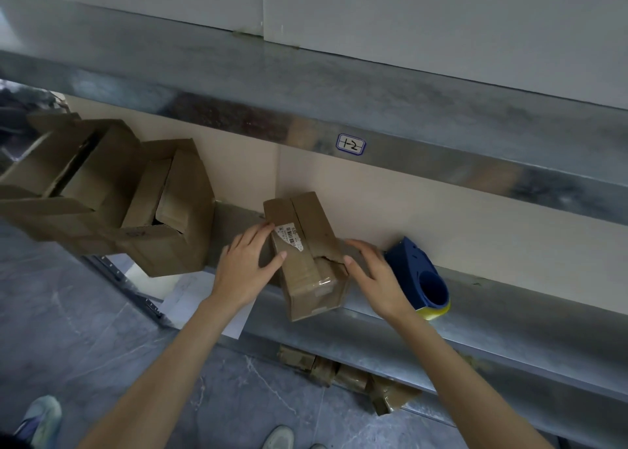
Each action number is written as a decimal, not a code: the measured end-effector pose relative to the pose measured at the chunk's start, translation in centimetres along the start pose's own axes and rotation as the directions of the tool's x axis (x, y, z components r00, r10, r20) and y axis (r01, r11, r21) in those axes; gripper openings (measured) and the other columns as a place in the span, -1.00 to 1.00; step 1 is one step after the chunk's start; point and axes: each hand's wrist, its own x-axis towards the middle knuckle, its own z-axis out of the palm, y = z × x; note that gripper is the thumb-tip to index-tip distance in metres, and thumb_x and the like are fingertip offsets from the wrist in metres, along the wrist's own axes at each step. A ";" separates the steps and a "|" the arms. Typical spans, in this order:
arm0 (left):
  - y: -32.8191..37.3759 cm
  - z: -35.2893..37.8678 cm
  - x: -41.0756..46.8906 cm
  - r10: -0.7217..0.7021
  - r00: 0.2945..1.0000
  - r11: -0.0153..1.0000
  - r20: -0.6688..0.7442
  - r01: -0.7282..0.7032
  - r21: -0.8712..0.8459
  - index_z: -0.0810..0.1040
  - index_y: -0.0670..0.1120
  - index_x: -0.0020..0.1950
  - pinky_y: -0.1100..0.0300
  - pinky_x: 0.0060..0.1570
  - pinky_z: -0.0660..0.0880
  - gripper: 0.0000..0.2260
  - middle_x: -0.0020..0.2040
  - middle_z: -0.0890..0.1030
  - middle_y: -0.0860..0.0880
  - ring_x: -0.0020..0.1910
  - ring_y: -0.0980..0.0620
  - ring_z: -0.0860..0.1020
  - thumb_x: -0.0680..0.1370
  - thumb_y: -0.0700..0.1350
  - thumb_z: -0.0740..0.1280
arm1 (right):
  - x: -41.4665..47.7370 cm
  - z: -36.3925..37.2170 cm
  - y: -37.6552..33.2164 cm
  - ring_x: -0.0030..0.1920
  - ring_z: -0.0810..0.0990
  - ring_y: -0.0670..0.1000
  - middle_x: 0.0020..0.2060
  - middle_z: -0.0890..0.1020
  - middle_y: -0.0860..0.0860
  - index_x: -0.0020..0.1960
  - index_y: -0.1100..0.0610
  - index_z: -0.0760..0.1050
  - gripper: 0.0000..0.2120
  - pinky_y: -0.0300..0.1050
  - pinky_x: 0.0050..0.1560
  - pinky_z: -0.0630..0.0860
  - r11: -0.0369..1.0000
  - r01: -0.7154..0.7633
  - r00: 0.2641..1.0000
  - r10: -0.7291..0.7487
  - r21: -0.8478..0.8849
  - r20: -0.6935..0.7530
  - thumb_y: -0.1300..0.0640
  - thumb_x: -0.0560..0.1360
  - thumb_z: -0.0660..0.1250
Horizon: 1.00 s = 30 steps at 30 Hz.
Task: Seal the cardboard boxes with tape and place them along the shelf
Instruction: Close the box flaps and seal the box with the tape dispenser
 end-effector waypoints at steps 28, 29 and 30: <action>1.7 -0.6 -2.1 0.058 0.998 0.949 0.008 -0.057 0.309 0.28 0.00 0.54 0.01 0.33 0.31 -0.41 0.49 0.39 0.01 0.43 -0.02 0.37 0.58 0.23 0.22 | -0.1 -5.2 10.3 -0.33 0.57 0.18 0.02 0.61 0.23 0.59 -0.08 -0.08 -0.31 0.00 -0.42 0.51 0.820 -0.342 0.920 0.391 -0.459 0.014 0.10 0.62 0.26; 1.6 -0.7 -2.1 0.057 0.998 0.951 0.009 -0.057 0.304 0.28 0.01 0.55 0.01 0.34 0.31 -0.41 0.49 0.38 0.01 0.43 -0.02 0.36 0.58 0.23 0.22 | 0.0 -5.5 10.3 -0.26 0.60 0.22 0.15 0.58 0.24 0.59 -0.09 -0.07 -0.30 0.01 -0.39 0.52 0.833 -0.345 0.920 0.391 -0.432 0.020 0.12 0.61 0.28; 1.6 -0.7 -2.2 0.058 0.998 0.953 0.009 -0.058 0.298 0.28 0.01 0.55 0.01 0.34 0.30 -0.41 0.50 0.38 0.02 0.43 -0.02 0.36 0.59 0.23 0.21 | 0.2 -5.8 10.3 -0.15 0.61 0.25 0.27 0.51 0.23 0.59 -0.10 -0.06 -0.28 0.01 -0.34 0.54 0.849 -0.348 0.921 0.390 -0.398 0.027 0.14 0.60 0.30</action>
